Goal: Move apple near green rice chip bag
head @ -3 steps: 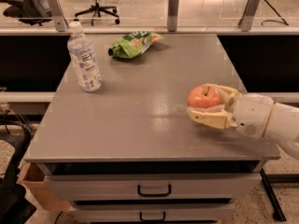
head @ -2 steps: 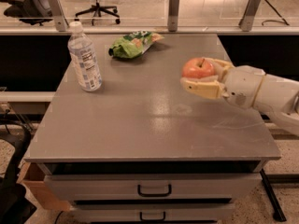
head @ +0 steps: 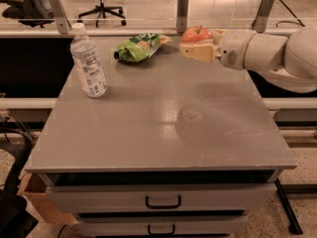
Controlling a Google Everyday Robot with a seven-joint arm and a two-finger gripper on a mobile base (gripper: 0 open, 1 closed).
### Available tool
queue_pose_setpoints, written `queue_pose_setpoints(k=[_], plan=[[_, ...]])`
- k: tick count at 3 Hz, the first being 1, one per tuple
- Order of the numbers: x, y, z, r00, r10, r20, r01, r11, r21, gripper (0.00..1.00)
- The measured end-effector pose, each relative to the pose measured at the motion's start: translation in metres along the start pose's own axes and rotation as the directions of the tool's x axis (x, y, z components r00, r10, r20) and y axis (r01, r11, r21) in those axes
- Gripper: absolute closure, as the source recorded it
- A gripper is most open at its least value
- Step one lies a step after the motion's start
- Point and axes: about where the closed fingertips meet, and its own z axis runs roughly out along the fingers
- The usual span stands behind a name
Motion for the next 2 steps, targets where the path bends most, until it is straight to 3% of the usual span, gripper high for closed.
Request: queue_pose_setpoints(k=[1, 2], plan=[[0.007, -0.021, 0.057, 0.996, 0.068, -0.050, -0.069, 0.9974, -0.020, 1.00], [0.018, -0.022, 0.115, 0.993, 0.098, -0.066, -0.102, 0.9932, -0.057, 1.00]])
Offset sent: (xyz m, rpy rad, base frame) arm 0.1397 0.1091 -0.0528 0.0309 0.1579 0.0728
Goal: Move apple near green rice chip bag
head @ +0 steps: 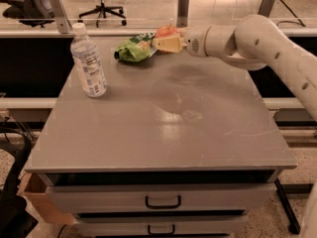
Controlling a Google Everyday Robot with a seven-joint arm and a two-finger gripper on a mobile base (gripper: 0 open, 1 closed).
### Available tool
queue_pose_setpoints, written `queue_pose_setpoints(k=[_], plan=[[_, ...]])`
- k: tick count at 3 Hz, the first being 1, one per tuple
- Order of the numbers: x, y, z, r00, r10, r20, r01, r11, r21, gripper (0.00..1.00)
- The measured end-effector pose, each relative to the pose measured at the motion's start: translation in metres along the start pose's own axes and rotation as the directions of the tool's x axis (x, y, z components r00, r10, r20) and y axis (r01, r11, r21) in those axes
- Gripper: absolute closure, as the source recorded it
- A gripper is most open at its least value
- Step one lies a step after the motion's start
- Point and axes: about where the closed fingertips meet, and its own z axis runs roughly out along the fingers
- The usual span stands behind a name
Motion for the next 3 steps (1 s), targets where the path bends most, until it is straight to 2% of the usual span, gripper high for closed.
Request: queue_pose_setpoints(k=[1, 2, 3], plan=[[0.004, 0.008, 0.041, 0.999, -0.039, 0.017, 0.039, 0.9992, -0.011, 1.00], [0.017, 0.008, 0.060, 0.995, -0.092, 0.027, 0.092, 0.9957, 0.010, 1.00], [0.039, -0.008, 0.060, 0.992, -0.122, 0.026, 0.121, 0.9910, 0.058, 1.00]])
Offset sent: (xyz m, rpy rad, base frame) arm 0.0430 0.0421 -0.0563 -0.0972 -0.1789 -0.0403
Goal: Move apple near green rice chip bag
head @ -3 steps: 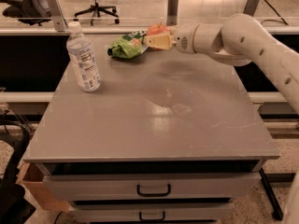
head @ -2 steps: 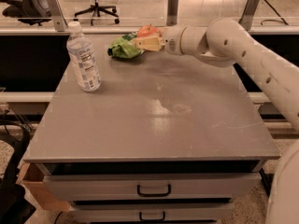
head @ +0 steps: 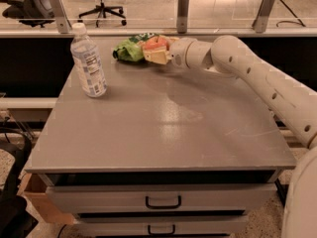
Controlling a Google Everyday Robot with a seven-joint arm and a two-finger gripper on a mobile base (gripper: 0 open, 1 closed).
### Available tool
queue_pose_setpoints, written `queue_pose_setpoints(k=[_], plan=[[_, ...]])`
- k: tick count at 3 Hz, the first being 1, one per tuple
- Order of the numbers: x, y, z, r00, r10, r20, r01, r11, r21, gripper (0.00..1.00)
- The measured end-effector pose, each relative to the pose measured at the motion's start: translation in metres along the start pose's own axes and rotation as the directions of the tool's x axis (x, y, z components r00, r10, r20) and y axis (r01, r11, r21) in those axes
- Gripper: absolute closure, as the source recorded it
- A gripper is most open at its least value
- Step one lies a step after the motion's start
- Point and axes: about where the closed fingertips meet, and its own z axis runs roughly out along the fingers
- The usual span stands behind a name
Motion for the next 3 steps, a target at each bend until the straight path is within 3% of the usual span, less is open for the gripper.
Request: queue_pose_setpoints(k=[2, 3], plan=[[0.027, -0.022, 0.001, 1.000, -0.023, -0.016, 0.024, 0.9990, 0.037, 1.00], [0.027, -0.020, 0.003, 1.000, -0.023, -0.015, 0.023, 0.9992, 0.032, 0.82]])
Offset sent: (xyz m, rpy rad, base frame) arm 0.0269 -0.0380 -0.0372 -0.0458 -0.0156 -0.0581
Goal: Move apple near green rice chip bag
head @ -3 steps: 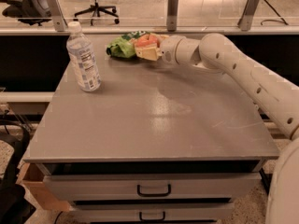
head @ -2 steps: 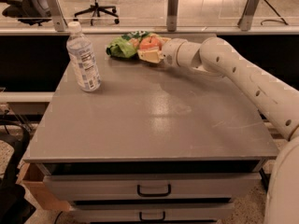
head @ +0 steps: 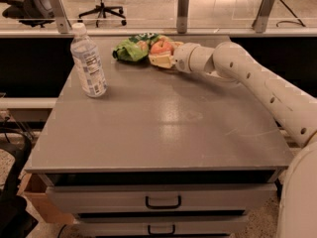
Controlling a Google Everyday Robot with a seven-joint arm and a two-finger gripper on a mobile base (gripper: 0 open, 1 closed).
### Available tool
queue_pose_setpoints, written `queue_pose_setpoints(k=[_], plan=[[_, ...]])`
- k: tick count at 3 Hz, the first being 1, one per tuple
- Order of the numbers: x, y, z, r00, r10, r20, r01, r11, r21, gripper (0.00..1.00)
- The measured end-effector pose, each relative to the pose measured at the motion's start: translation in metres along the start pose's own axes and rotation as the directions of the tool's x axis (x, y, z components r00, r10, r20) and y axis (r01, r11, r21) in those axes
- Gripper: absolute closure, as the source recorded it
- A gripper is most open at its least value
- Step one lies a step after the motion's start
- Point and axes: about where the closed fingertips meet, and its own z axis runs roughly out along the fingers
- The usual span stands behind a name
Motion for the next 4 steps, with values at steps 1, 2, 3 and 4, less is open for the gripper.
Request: queue_pose_setpoints(k=[1, 2, 3, 4], plan=[[0.0000, 0.0021, 0.0022, 1.000, 0.000, 0.000, 0.000, 1.0000, -0.004, 0.58], [-0.0001, 0.0043, 0.0043, 1.000, 0.001, 0.001, -0.001, 1.0000, -0.008, 0.35], [-0.0002, 0.0064, 0.0064, 1.000, 0.001, 0.001, -0.001, 0.9999, -0.012, 0.12], [-0.0003, 0.0084, 0.0083, 1.000, 0.002, 0.001, -0.002, 0.9999, -0.016, 0.00]])
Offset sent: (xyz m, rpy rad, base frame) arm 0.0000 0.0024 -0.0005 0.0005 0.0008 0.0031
